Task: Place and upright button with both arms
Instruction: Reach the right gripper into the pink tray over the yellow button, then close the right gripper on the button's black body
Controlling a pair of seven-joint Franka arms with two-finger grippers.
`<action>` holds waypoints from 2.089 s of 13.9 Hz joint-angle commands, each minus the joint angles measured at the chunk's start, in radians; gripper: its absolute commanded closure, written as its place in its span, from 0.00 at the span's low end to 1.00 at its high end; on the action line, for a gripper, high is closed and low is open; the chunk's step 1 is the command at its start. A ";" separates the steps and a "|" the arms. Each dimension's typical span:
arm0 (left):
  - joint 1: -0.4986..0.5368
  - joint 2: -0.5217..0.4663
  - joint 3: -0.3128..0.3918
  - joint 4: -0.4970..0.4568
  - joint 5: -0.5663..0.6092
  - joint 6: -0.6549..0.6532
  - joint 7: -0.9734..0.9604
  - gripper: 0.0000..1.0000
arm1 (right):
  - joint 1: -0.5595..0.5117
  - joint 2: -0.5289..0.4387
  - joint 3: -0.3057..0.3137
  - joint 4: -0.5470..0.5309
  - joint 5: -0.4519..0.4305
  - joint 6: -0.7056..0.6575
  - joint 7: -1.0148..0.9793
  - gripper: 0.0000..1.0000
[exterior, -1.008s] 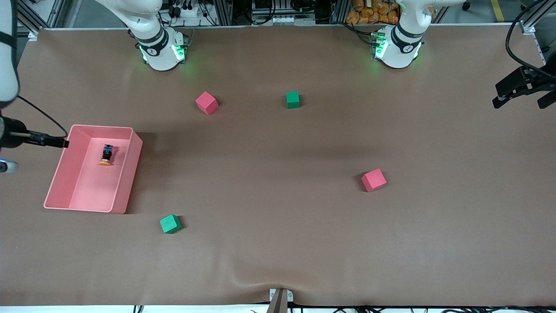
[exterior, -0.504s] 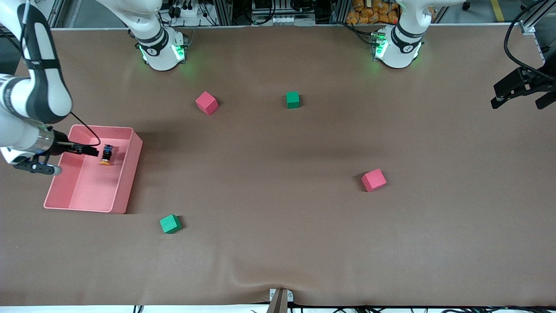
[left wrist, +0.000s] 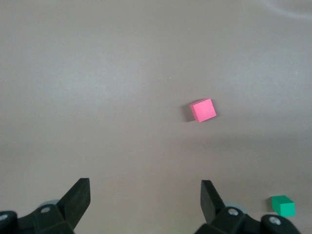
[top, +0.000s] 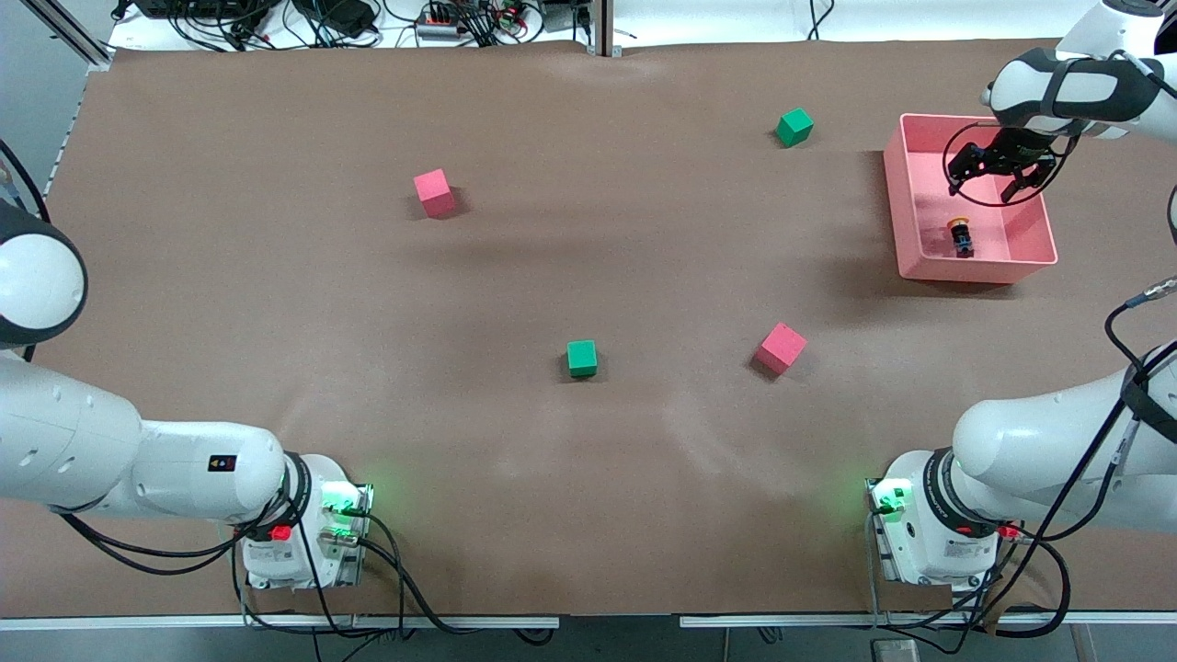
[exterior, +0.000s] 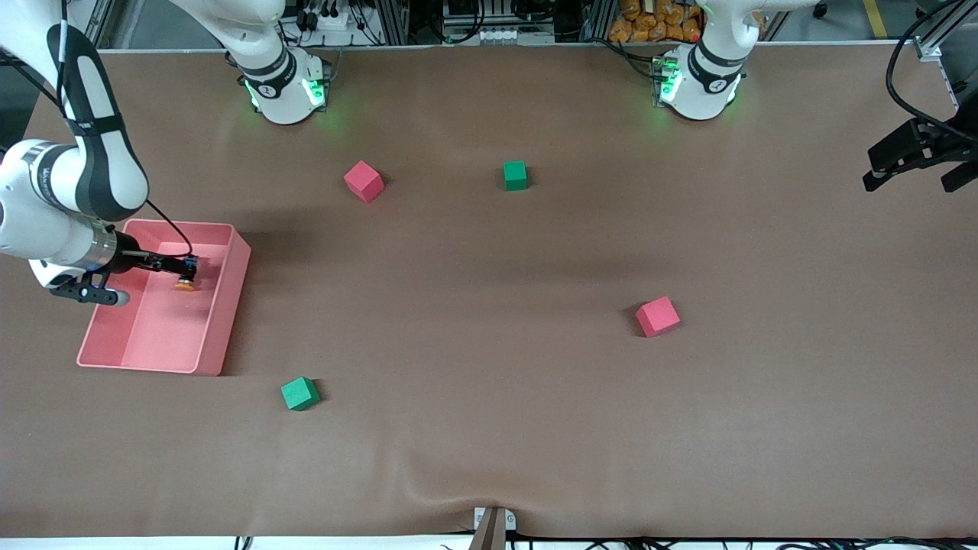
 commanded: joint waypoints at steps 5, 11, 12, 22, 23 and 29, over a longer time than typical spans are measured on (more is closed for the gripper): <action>0.009 -0.007 -0.004 -0.003 -0.016 -0.002 -0.011 0.00 | -0.048 0.102 0.015 -0.008 -0.015 0.077 -0.040 0.00; 0.006 -0.005 -0.008 -0.003 -0.016 -0.003 -0.014 0.00 | -0.080 0.117 0.013 -0.058 -0.015 0.143 -0.087 0.00; 0.006 -0.005 -0.008 -0.003 -0.016 -0.003 -0.014 0.00 | -0.082 0.132 0.013 -0.058 -0.015 0.168 -0.099 0.00; 0.009 0.009 -0.008 -0.010 -0.054 -0.002 -0.017 0.00 | -0.090 0.183 0.015 -0.051 -0.016 0.225 -0.129 0.07; 0.008 0.009 -0.008 -0.015 -0.054 -0.002 -0.020 0.00 | -0.090 0.183 0.015 -0.051 -0.016 0.226 -0.129 0.56; 0.008 0.012 -0.008 -0.018 -0.054 0.002 -0.036 0.00 | -0.087 0.179 0.015 -0.049 -0.015 0.223 -0.130 0.99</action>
